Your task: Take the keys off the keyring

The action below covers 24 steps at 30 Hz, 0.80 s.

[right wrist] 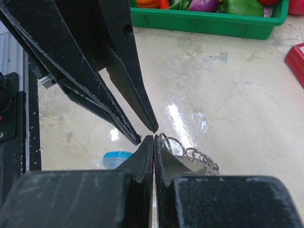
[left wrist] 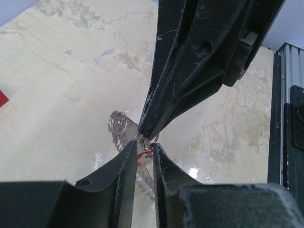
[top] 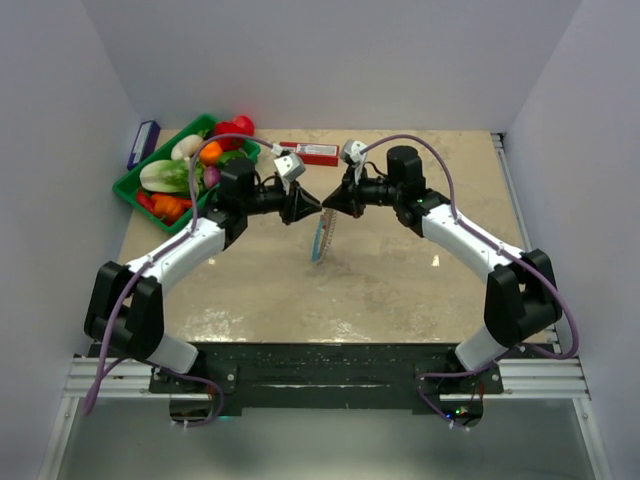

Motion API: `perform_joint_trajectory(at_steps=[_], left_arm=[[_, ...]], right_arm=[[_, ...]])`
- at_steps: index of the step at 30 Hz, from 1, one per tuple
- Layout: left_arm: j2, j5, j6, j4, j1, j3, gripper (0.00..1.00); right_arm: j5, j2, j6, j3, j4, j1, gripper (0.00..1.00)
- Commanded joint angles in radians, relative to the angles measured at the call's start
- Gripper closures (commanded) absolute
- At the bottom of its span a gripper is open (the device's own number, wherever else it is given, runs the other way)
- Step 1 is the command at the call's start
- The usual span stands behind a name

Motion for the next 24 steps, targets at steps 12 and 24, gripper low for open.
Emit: perform_joint_trajectory(at_steps=[12,24], left_arm=[[-0.033,0.045,0.048,0.031,0.012,0.024,0.83],[-0.013,0.098,0.078,0.023,0.012,0.014,0.94]], right_arm=[[-0.031,-0.026,-0.02,0.004,0.043,-0.01,1.0],[-0.019,-0.038,-0.036,0.009,0.035,-0.014,1.0]])
